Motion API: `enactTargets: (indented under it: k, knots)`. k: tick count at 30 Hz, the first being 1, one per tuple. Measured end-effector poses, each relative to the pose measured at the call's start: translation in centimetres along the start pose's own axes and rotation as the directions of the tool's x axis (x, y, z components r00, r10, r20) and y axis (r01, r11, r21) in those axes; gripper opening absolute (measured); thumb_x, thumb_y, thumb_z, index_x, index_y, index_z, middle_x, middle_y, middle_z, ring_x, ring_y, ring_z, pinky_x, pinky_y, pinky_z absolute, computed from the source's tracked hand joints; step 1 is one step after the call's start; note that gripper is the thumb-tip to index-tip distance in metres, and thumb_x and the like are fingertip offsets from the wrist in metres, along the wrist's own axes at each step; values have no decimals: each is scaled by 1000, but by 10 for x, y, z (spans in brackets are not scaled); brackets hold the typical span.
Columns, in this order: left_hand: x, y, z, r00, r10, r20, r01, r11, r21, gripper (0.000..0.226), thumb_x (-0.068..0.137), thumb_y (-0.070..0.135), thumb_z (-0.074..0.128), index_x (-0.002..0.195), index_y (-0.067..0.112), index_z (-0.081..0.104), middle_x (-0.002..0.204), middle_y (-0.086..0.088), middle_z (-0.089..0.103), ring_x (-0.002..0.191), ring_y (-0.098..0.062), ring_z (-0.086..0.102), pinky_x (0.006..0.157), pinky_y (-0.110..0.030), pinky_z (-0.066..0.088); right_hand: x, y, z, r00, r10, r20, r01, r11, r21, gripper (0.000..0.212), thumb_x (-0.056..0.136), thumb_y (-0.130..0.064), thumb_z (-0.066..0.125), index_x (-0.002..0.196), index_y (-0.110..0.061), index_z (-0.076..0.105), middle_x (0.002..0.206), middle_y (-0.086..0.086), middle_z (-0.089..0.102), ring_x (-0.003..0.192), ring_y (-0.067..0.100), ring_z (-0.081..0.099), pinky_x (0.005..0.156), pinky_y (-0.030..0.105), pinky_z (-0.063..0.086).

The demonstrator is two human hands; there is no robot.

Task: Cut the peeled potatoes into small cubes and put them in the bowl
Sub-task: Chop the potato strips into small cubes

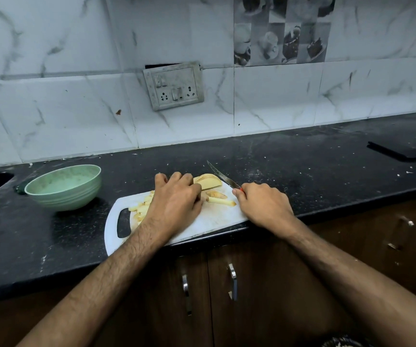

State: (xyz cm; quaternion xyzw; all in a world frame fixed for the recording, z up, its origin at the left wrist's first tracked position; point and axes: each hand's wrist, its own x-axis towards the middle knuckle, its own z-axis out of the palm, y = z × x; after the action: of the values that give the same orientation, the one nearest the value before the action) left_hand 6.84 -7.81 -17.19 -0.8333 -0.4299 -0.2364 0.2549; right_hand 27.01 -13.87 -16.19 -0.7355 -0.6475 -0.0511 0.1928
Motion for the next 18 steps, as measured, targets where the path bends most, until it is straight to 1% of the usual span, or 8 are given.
enactTargets:
  k: [2, 5, 8, 11, 12, 14, 16, 18]
  knots:
    - [1, -2, 1, 1000, -7, -1, 7, 1000, -3, 15, 92, 43, 59, 91, 29, 62, 93, 9, 56, 92, -18, 52, 81, -42, 26, 0, -1, -1, 1000, 0, 1, 0, 1000, -2, 42, 103, -49, 30, 105, -21, 61, 109, 8, 67, 100, 34, 62, 72, 39, 38]
    - [3, 1, 0, 998, 54, 17, -53, 995, -82, 8, 95, 34, 57, 102, 32, 57, 98, 14, 60, 96, -16, 53, 83, -41, 24, 0, -1, -1, 1000, 6, 7, -6, 1000, 6, 42, 103, -50, 30, 104, -22, 61, 108, 7, 68, 100, 33, 62, 72, 39, 38]
    - [6, 8, -5, 994, 76, 78, -58, 975, -215, 17, 96, 28, 53, 111, 34, 57, 106, 18, 66, 103, -11, 54, 86, -39, 22, -1, -1, -3, 1000, 16, 18, -16, 1000, 7, 42, 103, -51, 30, 103, -22, 60, 109, 7, 67, 100, 33, 62, 72, 38, 38]
    - [8, 10, -9, 989, 90, 113, -60, 967, -247, 18, 97, 28, 55, 113, 34, 60, 102, 16, 67, 103, -12, 53, 92, -42, 27, -3, -3, -7, 999, 23, 37, -23, 1000, 11, 41, 103, -51, 31, 103, -22, 60, 110, 7, 67, 102, 33, 62, 73, 38, 38]
    - [8, 9, -10, 989, 98, 115, -67, 967, -247, 18, 96, 29, 56, 113, 34, 60, 101, 16, 66, 103, -12, 53, 93, -43, 28, -4, -4, -9, 998, 25, 53, -26, 999, 18, 40, 103, -51, 31, 101, -23, 59, 111, 7, 67, 102, 33, 62, 73, 38, 38]
    - [6, 8, -13, 987, 107, 119, -74, 964, -256, 18, 95, 31, 56, 113, 35, 60, 98, 17, 65, 102, -11, 52, 93, -43, 27, -3, -4, -13, 995, 27, 99, -32, 998, 46, 36, 102, -52, 33, 89, -25, 53, 109, 6, 67, 102, 33, 61, 75, 38, 40]
    - [1, 5, -15, 989, 104, 105, -71, 957, -282, 19, 94, 32, 56, 112, 36, 62, 95, 18, 63, 101, -9, 51, 91, -41, 25, -1, -1, -18, 986, 25, 167, -43, 994, 105, 40, 101, -52, 35, 79, -22, 48, 103, 5, 67, 101, 31, 61, 78, 39, 44]
    - [-5, 0, -18, 991, 99, 88, -67, 948, -311, 21, 94, 32, 57, 112, 37, 64, 94, 19, 62, 100, -7, 51, 90, -40, 23, -1, 3, -25, 973, 11, 230, -50, 985, 164, 41, 101, -49, 36, 76, -21, 53, 94, 3, 66, 97, 29, 62, 81, 40, 47]
